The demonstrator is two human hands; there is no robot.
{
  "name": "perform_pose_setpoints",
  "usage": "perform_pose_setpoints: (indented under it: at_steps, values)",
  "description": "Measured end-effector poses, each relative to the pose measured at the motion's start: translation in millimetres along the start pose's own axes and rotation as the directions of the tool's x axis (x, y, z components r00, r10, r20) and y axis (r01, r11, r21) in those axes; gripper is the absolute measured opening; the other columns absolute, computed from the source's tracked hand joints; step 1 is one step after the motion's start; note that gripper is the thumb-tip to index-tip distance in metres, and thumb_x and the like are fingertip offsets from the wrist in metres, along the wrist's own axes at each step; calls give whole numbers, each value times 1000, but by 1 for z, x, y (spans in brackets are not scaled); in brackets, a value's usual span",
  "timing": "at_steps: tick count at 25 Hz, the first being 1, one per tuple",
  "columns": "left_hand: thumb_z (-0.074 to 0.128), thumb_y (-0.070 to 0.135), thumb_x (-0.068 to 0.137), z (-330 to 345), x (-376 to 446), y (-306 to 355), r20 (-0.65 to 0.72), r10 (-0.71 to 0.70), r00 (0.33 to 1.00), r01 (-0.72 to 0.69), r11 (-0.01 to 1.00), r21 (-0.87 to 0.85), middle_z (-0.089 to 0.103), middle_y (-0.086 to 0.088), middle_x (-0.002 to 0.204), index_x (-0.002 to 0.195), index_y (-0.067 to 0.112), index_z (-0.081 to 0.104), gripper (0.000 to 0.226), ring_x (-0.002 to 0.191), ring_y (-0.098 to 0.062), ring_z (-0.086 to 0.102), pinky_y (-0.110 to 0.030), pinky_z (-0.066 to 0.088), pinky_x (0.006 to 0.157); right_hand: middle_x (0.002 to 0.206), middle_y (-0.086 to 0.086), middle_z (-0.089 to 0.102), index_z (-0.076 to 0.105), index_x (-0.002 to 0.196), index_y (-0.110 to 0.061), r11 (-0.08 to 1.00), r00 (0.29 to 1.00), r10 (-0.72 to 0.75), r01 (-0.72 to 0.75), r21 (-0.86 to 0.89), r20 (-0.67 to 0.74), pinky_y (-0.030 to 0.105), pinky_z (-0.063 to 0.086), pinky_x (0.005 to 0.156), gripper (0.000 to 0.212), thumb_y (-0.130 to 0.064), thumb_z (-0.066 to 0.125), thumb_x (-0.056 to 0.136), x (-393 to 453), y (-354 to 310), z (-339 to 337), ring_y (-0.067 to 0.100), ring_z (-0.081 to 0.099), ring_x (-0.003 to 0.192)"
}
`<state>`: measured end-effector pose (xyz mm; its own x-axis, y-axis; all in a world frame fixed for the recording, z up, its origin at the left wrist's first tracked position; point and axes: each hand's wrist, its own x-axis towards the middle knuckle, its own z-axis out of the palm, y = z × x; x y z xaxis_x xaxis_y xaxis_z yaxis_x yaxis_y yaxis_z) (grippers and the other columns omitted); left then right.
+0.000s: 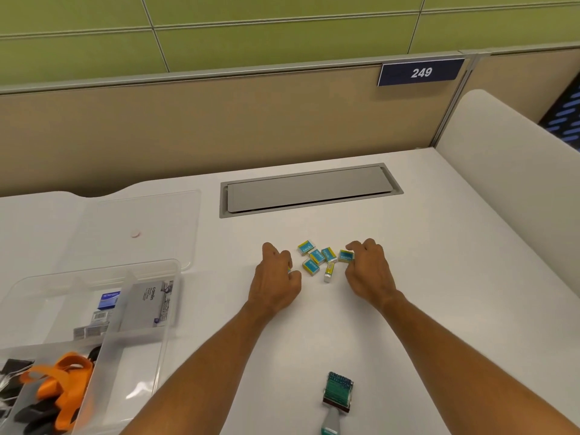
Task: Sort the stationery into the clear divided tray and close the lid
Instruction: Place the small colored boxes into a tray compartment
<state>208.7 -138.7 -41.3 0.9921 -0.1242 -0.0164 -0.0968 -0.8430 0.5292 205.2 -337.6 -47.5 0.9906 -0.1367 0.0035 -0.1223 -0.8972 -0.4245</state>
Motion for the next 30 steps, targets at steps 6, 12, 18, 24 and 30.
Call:
perform_pose_setpoints:
  at_steps: [6,12,18,24,30]
  values:
    - [44,12,92,5,2,15,17,122,992,-121,991,-58,49,-10,98,91,7,52,10,83,-22,52,-26,38,67,113,13,50,54,116,-10,994,999,47,-46,-103,9,35,46,81,33,-31,55,90,1,-1,4,27,46,105]
    - [57,26,83,25,2,33,232,247,941,-261,965,31,42,-14,133,133,12,42,54,122,-29,43,-35,38,102,86,5,63,47,95,-14,985,989,136,-128,118,-59,32,49,61,32,-38,64,81,-6,8,-9,21,59,77]
    - [61,31,90,34,10,36,277,211,937,-256,957,137,37,-12,141,137,12,39,55,129,-27,39,-36,39,104,83,2,66,53,105,-19,987,985,131,-119,106,-115,27,47,62,25,-37,56,87,-9,9,-11,15,58,70]
    - [71,32,69,15,-3,25,39,31,999,-19,956,-294,59,5,87,88,16,44,37,74,-15,59,-24,45,61,70,2,55,44,85,-17,985,981,158,-147,93,-113,31,37,63,20,-36,47,91,-5,-2,-9,28,54,67]
    - [65,8,72,2,2,6,18,-287,958,255,818,-515,52,-4,67,83,13,45,23,59,-21,45,-32,39,53,77,-1,54,53,90,-15,966,991,124,-109,235,-47,28,34,71,11,-14,62,83,1,-14,-10,21,53,74]
